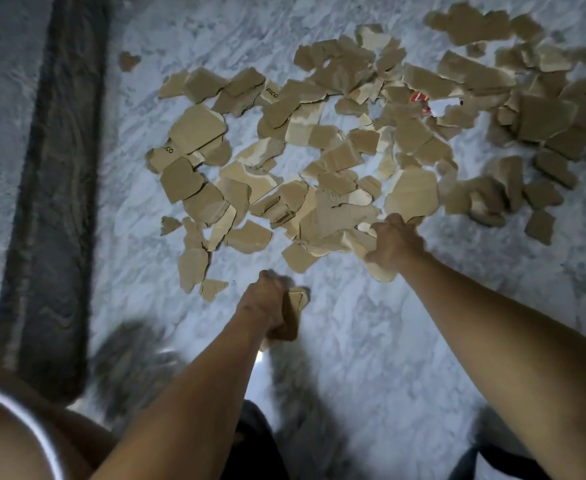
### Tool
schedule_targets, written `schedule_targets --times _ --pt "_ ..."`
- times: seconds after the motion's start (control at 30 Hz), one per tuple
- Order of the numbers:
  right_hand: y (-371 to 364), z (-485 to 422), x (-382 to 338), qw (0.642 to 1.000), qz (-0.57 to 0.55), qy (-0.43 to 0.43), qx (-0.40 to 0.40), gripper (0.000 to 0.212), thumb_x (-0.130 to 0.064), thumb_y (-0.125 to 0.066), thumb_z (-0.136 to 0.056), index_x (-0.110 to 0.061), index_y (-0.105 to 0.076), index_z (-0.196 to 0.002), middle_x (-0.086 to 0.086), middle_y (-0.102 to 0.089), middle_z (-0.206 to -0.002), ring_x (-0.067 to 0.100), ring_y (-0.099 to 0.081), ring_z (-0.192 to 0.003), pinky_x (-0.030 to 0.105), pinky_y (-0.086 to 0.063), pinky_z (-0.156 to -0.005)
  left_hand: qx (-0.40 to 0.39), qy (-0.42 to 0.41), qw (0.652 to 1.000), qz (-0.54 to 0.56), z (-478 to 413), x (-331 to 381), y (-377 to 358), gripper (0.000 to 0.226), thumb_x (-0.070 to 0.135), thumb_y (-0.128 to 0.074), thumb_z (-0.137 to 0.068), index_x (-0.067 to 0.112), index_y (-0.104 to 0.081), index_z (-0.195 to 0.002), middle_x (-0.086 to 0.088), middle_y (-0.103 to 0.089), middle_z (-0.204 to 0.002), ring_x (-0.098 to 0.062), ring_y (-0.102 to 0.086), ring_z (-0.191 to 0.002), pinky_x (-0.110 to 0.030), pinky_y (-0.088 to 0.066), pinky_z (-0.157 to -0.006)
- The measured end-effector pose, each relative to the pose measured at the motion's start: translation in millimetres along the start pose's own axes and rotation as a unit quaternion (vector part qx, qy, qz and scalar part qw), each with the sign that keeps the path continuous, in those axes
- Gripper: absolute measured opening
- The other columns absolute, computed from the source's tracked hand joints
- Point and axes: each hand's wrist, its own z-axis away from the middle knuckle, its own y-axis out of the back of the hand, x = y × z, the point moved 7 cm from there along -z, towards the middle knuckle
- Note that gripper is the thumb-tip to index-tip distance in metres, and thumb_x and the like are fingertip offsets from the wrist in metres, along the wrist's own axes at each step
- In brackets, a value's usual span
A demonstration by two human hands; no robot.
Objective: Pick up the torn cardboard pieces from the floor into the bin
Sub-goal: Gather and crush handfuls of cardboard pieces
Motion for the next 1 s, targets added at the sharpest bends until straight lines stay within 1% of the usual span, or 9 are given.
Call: schedule_targets --times 0.1,0.2,0.3,0.4,0.47,0.6,0.73,0.9,1.0 --pt "-1.0 10.0 -0.3 0.999 0.005 0.006 0.048 0.057 -0.037 -0.076 -0.08 -0.026 -0.047 -0.128 0.01 -0.05 -0.129 0.037 -0.05 -0.122 0.047 -0.042 -0.095 0.017 0.029 0.999 0.03 -1.1 -8.1 6.4 0.065 0.025 -0.075 -0.07 0.026 -0.041 -0.125 -0.006 -0.053 -0.118 -0.03 -0.056 -0.113 -0.045 -0.049 -0.093" --pt "-1.0 18.6 -0.6 0.992 -0.089 0.043 0.077 0.062 -0.025 -0.084 -0.074 -0.018 -0.039 -0.115 0.004 -0.057 -0.112 0.032 -0.06 -0.104 0.037 -0.045 -0.077 0.002 0.044 0.998 0.05 -1.9 -14.6 3.1 0.071 0.026 -0.075 -0.07 0.031 -0.039 -0.13 -0.005 -0.058 -0.121 -0.032 -0.055 -0.114 -0.049 -0.047 -0.095" --pt "-8.4 24.0 -3.1 0.985 -0.166 0.053 -0.004 0.079 -0.026 -0.092 -0.065 -0.011 -0.042 -0.125 0.002 -0.056 -0.111 0.026 -0.058 -0.102 0.029 -0.039 -0.076 0.0 0.0 0.998 0.069 -0.2 -17.1 9.1 0.066 0.029 -0.076 -0.071 0.034 -0.049 -0.13 -0.005 -0.062 -0.122 -0.03 -0.058 -0.114 -0.036 -0.048 -0.095" --pt "-16.0 21.0 -14.4 0.987 -0.076 0.084 -0.112 0.1 -0.047 -0.093 -0.054 -0.009 -0.052 -0.137 0.005 -0.058 -0.132 0.024 -0.055 -0.121 0.026 -0.042 -0.085 -0.04 -0.013 0.998 0.056 3.5 -34.4 23.2 0.064 0.033 -0.082 -0.068 0.023 -0.056 -0.125 -0.004 -0.06 -0.123 -0.026 -0.057 -0.115 -0.032 -0.047 -0.097" --pt "-13.2 17.4 -30.7 0.983 -0.049 0.111 -0.136 0.101 -0.054 -0.091 -0.046 -0.014 -0.056 -0.132 0.001 -0.06 -0.126 0.022 -0.059 -0.115 0.026 -0.046 -0.082 -0.026 0.013 0.999 0.021 6.3 -62.2 38.2 0.071 0.038 -0.083 -0.065 0.021 -0.054 -0.127 -0.007 -0.051 -0.128 -0.029 -0.052 -0.117 -0.04 -0.048 -0.1" --pt "-1.9 14.5 -98.8 0.969 0.045 0.224 -0.096 0.089 -0.046 -0.087 -0.055 -0.017 -0.056 -0.134 0.001 -0.058 -0.132 0.022 -0.057 -0.117 0.029 -0.049 -0.091 -0.005 0.028 0.999 -0.026 19.0 -107.8 44.3 0.07 0.028 -0.076 -0.073 0.025 -0.046 -0.137 -0.007 -0.036 -0.142 -0.03 -0.04 -0.127 -0.039 -0.04 -0.106" --pt "-16.1 30.1 -165.9 0.915 0.203 0.348 -0.039 0.047 -0.032 -0.076 -0.073 -0.023 -0.061 -0.117 -0.002 -0.047 -0.128 0.026 -0.048 -0.116 0.035 -0.047 -0.085 0.004 0.016 1.0 0.024 26.2 -121.1 26.9 0.084 0.028 -0.076 -0.07 0.027 -0.038 -0.144 -0.005 -0.03 -0.153 -0.026 -0.039 -0.135 -0.031 -0.037 -0.109" --pt "-30.7 27.1 -187.3 0.877 0.322 0.351 0.067 0.047 -0.018 -0.07 -0.079 -0.032 -0.057 -0.123 -0.002 -0.044 -0.13 0.027 -0.045 -0.117 0.038 -0.038 -0.085 0.017 0.043 0.99 0.136 25.7 -141.1 17.8 0.074 0.023 -0.076 -0.078 0.023 -0.042 -0.144 -0.011 -0.05 -0.141 -0.015 -0.059 -0.106 -0.01 -0.043 -0.087" --pt "-33.5 22.3 -191.5 0.866 0.35 0.348 0.082 0.05 -0.022 -0.069 -0.081 -0.03 -0.051 -0.126 -0.002 -0.057 -0.118 0.026 -0.051 -0.112 0.038 -0.037 -0.087 0.033 0.068 0.988 0.138 27.0 -149.0 19.4 0.09 0.03 -0.083 -0.06 0.038 -0.041 -0.139 -0.006 -0.053 -0.132 -0.025 -0.057 -0.114 -0.032 -0.05 -0.097"
